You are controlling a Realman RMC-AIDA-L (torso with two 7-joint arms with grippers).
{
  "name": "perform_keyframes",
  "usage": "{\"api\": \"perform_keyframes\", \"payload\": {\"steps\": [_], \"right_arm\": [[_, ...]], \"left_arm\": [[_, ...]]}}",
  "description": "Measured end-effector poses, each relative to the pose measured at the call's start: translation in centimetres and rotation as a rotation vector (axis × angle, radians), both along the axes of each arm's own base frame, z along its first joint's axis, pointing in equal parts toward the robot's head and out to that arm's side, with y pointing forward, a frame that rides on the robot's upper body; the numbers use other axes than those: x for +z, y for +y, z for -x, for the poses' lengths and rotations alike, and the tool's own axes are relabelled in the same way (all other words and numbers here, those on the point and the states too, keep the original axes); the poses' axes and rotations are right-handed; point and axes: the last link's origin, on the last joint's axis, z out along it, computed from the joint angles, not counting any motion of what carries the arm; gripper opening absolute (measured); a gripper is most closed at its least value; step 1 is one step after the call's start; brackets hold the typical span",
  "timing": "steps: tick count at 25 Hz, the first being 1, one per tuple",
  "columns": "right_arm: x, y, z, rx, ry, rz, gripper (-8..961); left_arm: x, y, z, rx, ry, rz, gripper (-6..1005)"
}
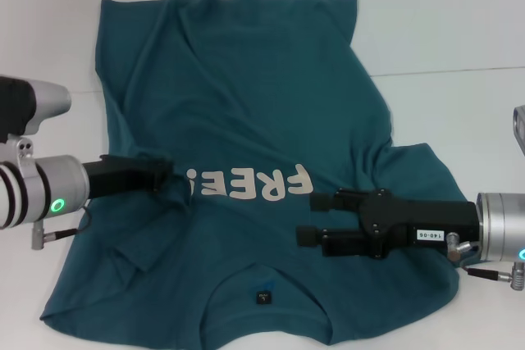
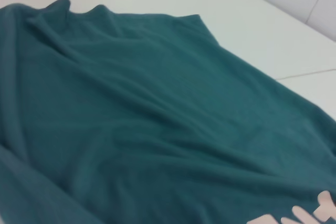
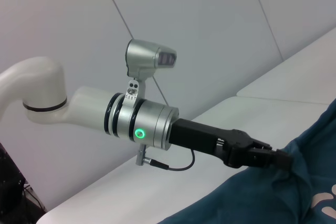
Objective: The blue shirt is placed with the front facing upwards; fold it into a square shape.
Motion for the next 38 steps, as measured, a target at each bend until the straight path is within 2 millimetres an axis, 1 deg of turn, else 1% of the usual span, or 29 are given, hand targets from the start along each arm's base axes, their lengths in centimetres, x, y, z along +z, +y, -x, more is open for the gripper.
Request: {"api": "perform_keyframes", "payload": {"steps": [10,15,21,27,31,34,38], "right_arm": [[-0.1,-0.2,-0.1,-0.002,-0.001,0.006,883],[-0.1,-0.2,-0.1,-0.001,-0.002,0.007,883],[-0.2,-0.4,-0.2,-0.004,0.001,0.008,883],[-0.1,-0.4,-0.4,-0.009,0.002,0.004,883],[0.0,-0.4,-0.4,-0.009,0.002,0.003,883],[0.0,-0.4,-0.4,-0.009,0.002,0.003,883],[0.0,-0.4,-0.3,-0.009,0.002,0.002,883]], "left_arm": [[-0.8,0.4,-0.8,-0.007,-0.009,0.026,49],[-0.9,0.4,-0.9,0.007,-0.029,0.025,163],[-0.2,-0.1,-0.1,0.027,-0.061,0.009,381],[0.9,-0.9,1.3,0.054,-0.064,-0.027,557],[1.1,-1.0,1.6,0.062,-0.066,-0.036,674],[1.0,-0.9,1.3,0.055,-0.064,-0.031,762],[0.8,-0.7,0.9,0.046,-0.065,-0.025,757]]}}
